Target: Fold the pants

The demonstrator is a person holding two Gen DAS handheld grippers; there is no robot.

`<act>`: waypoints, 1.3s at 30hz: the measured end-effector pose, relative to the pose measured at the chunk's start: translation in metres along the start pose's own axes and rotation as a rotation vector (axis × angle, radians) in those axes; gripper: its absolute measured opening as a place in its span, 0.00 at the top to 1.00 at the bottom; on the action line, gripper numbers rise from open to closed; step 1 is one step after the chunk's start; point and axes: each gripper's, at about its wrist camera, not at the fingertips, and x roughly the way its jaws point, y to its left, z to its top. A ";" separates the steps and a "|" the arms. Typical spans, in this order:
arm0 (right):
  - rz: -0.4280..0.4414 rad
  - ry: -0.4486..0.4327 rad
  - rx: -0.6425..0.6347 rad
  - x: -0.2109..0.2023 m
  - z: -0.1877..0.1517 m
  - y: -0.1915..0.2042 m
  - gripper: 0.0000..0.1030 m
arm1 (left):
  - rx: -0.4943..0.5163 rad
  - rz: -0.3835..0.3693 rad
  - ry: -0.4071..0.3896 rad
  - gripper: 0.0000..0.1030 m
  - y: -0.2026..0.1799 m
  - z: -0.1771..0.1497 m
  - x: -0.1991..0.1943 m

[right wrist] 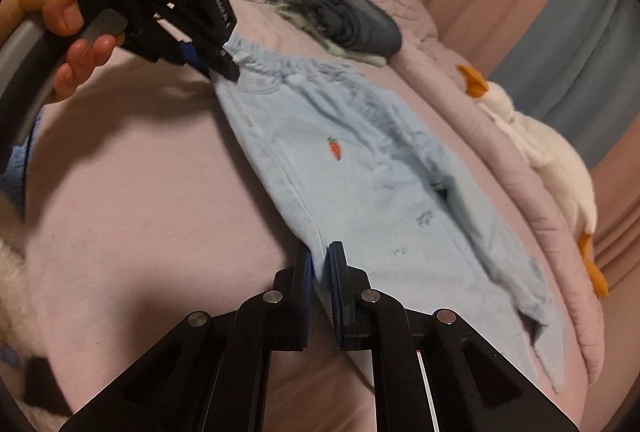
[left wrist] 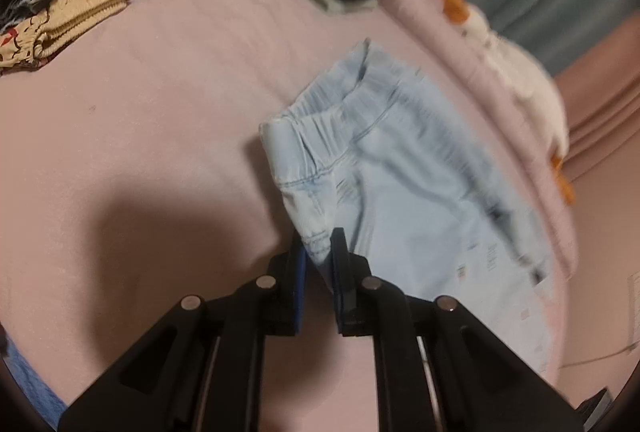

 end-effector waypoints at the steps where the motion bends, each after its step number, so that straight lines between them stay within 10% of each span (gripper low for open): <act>1: 0.004 0.030 -0.005 0.009 -0.001 0.002 0.91 | -0.001 0.005 0.007 0.87 0.002 -0.001 0.002; 11: 0.250 -0.010 0.359 -0.022 -0.006 -0.063 0.67 | 0.334 0.192 -0.160 0.47 -0.030 0.003 -0.045; 14: 0.147 0.035 0.480 -0.007 -0.013 -0.097 0.67 | 0.444 0.130 -0.074 0.47 -0.053 0.007 -0.012; 19: 0.084 0.258 0.513 0.029 -0.049 -0.110 0.67 | 0.651 0.246 0.000 0.48 -0.058 -0.006 0.034; 23: 0.121 0.284 0.490 0.011 -0.061 -0.112 0.65 | 0.651 0.198 0.037 0.47 -0.049 0.002 0.015; 26: 0.126 0.263 0.531 0.002 -0.065 -0.126 0.64 | 0.708 0.240 -0.012 0.23 -0.055 0.002 0.018; 28: 0.103 0.317 0.490 0.016 -0.065 -0.127 0.57 | 0.768 0.274 0.090 0.20 -0.052 0.001 0.040; 32: 0.161 0.377 0.410 0.028 -0.052 -0.126 0.55 | 0.744 0.150 0.123 0.23 -0.056 0.035 0.032; 39: 0.210 0.134 0.416 0.064 0.023 -0.196 0.46 | 0.732 0.103 -0.009 0.21 -0.098 0.136 0.066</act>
